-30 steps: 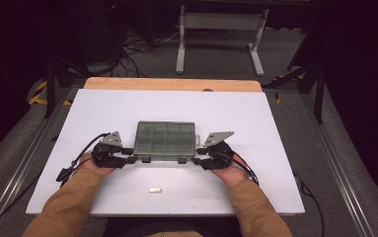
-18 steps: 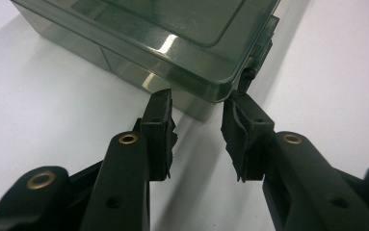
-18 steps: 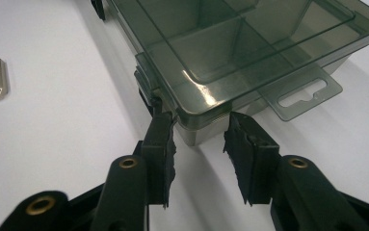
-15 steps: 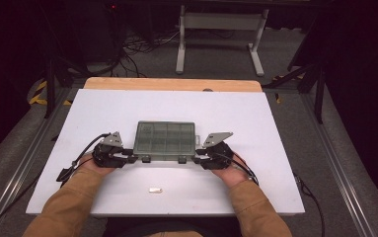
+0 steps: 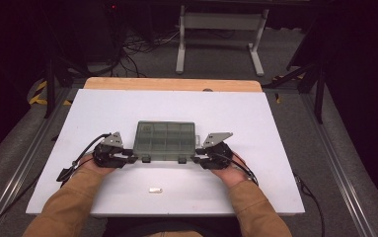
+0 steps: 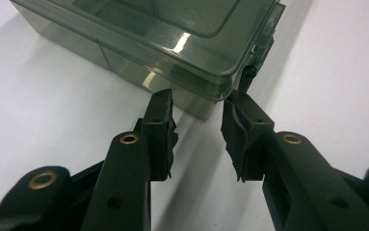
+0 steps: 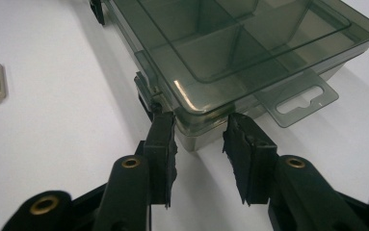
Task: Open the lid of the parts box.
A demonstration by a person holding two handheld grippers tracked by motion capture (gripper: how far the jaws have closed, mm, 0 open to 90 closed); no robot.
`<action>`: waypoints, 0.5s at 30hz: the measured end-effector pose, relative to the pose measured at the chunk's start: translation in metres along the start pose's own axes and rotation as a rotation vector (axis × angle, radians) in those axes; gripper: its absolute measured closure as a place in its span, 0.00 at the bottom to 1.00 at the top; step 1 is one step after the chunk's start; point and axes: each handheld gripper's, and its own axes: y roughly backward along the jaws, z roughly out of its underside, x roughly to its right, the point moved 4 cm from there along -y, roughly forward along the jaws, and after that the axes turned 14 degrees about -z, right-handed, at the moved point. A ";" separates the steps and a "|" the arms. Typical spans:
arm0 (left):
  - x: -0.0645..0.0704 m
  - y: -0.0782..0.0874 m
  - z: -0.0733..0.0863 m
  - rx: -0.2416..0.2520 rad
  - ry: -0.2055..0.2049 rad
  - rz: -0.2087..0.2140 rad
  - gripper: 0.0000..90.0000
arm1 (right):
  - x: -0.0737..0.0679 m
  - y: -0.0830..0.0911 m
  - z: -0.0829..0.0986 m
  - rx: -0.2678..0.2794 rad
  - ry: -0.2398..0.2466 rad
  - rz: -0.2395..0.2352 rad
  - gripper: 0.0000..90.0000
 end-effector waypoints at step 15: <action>0.000 0.000 0.000 -0.002 0.002 0.004 0.72 | 0.000 0.000 -0.001 -0.002 -0.002 0.003 0.71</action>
